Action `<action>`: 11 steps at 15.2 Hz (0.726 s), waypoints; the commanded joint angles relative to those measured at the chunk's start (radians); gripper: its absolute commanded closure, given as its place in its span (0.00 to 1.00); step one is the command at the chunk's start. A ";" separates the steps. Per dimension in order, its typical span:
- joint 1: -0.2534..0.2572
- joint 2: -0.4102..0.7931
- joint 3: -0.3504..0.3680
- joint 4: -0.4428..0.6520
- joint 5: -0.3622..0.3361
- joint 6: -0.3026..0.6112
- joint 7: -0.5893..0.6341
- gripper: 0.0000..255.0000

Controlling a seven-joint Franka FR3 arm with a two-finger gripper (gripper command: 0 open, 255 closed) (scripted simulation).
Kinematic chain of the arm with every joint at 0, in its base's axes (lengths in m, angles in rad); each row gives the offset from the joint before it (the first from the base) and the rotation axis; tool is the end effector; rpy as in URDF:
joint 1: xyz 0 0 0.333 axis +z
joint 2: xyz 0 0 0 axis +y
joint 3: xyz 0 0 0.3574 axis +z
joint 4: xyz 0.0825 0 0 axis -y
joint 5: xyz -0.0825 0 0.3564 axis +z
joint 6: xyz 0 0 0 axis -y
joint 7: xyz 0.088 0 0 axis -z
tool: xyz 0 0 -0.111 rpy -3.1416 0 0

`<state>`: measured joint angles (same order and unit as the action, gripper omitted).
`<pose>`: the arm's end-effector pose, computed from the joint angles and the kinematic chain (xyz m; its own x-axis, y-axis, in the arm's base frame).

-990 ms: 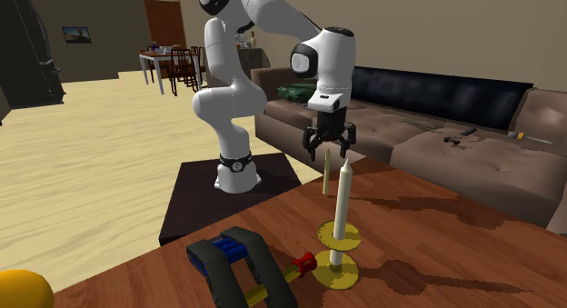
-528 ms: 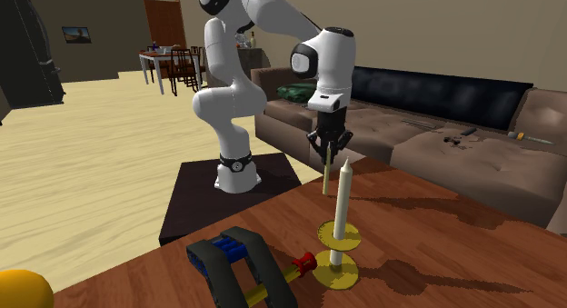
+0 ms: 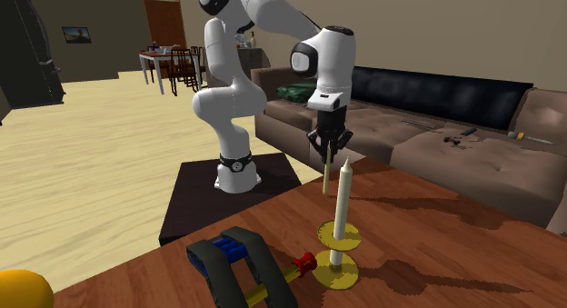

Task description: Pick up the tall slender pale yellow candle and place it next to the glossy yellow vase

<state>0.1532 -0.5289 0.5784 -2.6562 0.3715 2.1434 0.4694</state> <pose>0.2378 0.2425 0.4250 0.9991 -0.0181 -0.0379 -0.0184 -0.9998 -0.0086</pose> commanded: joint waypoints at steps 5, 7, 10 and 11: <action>0.002 -0.043 -0.026 0.047 -0.011 -0.090 0.001 1.00; 0.002 -0.056 -0.036 0.065 -0.015 -0.121 0.001 1.00; 0.002 -0.073 -0.049 0.094 -0.023 -0.167 0.003 1.00; 0.002 -0.078 -0.053 0.104 -0.025 -0.182 0.003 1.00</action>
<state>0.1568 -0.6027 0.5315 -2.5630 0.3504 1.9777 0.4744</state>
